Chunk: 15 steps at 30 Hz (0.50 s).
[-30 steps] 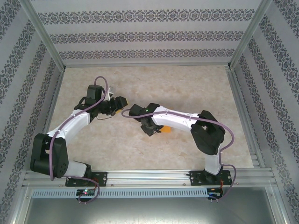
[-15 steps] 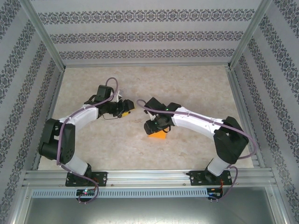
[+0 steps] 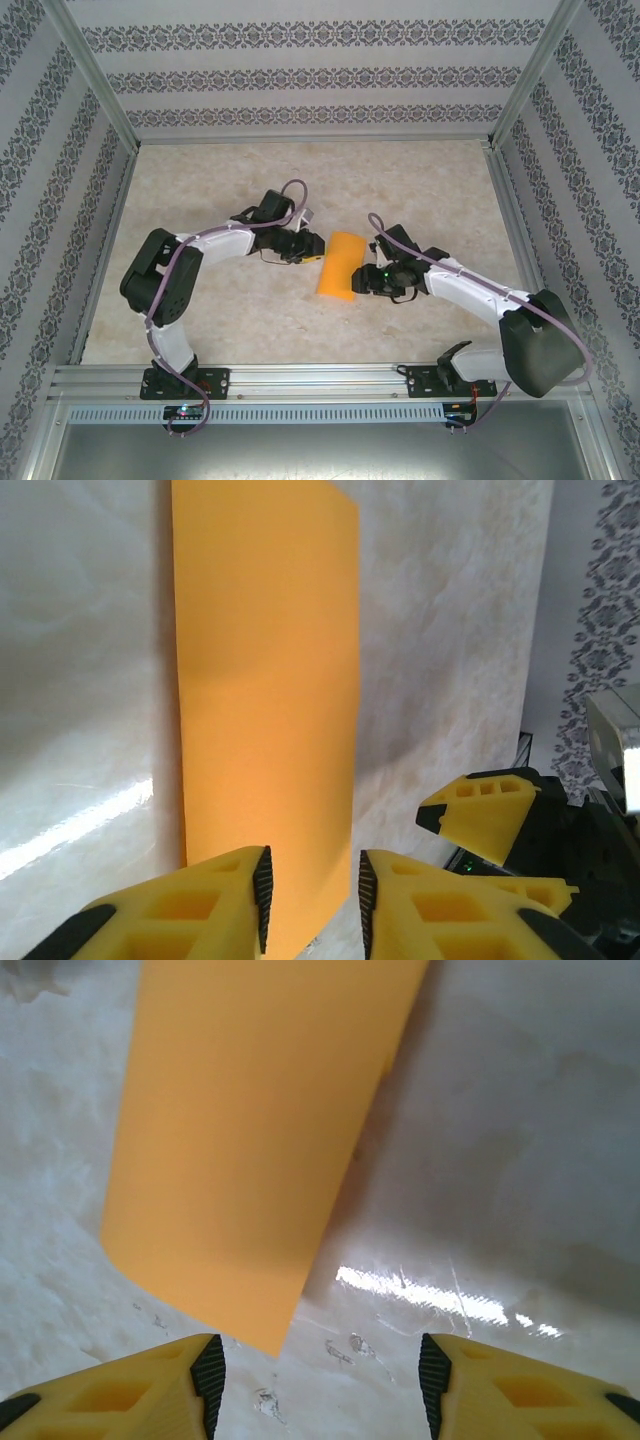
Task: Fold a paper plane with a square sheet of paper (pick it up from the middle)
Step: Third fold the triangle at the center of the table.
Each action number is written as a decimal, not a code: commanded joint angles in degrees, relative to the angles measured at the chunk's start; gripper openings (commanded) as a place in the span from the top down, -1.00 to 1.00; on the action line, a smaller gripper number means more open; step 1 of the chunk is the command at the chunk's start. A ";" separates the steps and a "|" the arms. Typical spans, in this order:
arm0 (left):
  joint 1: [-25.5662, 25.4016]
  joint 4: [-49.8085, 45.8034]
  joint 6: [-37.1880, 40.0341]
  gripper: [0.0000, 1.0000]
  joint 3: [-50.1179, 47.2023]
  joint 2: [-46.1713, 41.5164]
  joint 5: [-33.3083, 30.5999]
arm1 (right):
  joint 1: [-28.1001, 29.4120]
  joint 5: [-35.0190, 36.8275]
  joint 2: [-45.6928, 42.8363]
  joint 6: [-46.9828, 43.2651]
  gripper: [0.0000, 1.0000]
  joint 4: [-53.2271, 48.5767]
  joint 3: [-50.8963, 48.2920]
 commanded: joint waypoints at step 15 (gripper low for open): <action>-5.15 -2.44 5.99 0.55 4.49 8.24 -0.83 | -2.69 -11.64 3.57 10.91 -0.18 18.73 -6.07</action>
